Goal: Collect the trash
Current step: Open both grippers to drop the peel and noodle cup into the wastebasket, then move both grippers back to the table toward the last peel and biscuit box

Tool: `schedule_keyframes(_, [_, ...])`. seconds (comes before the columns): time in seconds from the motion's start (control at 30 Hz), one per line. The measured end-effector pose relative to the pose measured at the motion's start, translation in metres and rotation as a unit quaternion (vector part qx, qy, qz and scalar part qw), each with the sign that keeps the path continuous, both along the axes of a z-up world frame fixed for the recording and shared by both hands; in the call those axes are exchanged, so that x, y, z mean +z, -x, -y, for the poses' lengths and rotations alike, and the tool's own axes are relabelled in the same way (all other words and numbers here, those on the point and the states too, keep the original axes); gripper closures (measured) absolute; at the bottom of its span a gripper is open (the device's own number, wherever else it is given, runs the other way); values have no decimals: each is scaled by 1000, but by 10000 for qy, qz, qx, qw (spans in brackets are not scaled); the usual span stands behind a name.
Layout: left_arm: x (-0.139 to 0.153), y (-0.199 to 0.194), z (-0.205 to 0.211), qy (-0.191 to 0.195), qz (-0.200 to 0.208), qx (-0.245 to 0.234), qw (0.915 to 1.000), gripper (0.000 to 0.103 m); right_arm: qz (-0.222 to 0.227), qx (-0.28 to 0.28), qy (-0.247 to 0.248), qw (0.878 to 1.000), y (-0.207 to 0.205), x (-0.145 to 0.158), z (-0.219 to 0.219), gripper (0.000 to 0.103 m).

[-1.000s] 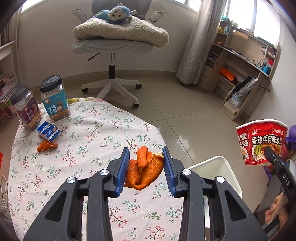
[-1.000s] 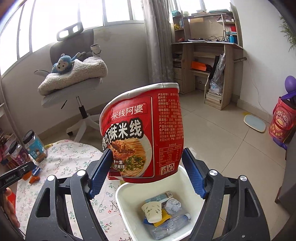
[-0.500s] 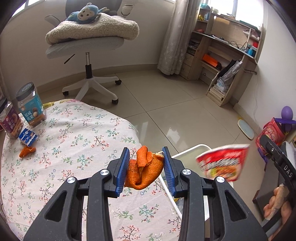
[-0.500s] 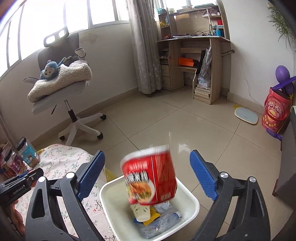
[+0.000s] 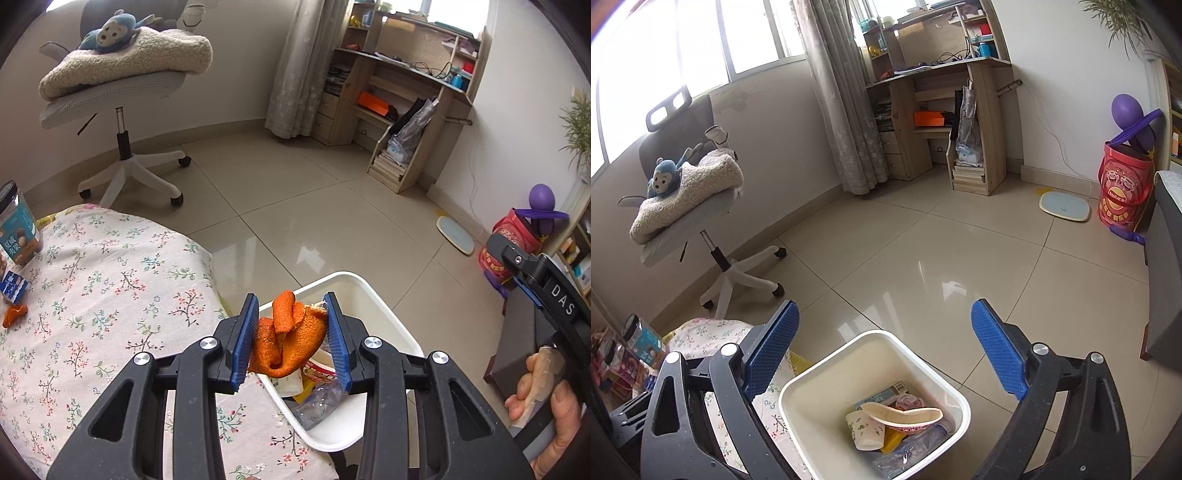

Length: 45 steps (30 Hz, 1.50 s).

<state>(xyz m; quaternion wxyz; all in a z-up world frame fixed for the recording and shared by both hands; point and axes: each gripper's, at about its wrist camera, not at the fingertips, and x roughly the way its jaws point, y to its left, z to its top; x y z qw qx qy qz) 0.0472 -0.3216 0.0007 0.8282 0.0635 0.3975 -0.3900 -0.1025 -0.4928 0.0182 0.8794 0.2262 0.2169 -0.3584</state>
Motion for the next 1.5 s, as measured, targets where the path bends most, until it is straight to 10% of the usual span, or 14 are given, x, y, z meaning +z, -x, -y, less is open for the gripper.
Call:
schedule_keyframes(0.2, [1, 11, 10, 337, -102, -556, 9978, 28, -39, -131, 208, 9997, 0, 4, -4, 9])
schedule_keyframes(0.9, [8, -39, -85, 76, 326, 1172, 9925, 26, -751, 177, 1144, 9904, -66, 13, -88, 7])
schedule_keyframes(1.5, [-40, -128, -237, -802, 147, 3000, 9504, 17, -1329, 1695, 1161, 9696, -187, -21, -223, 7])
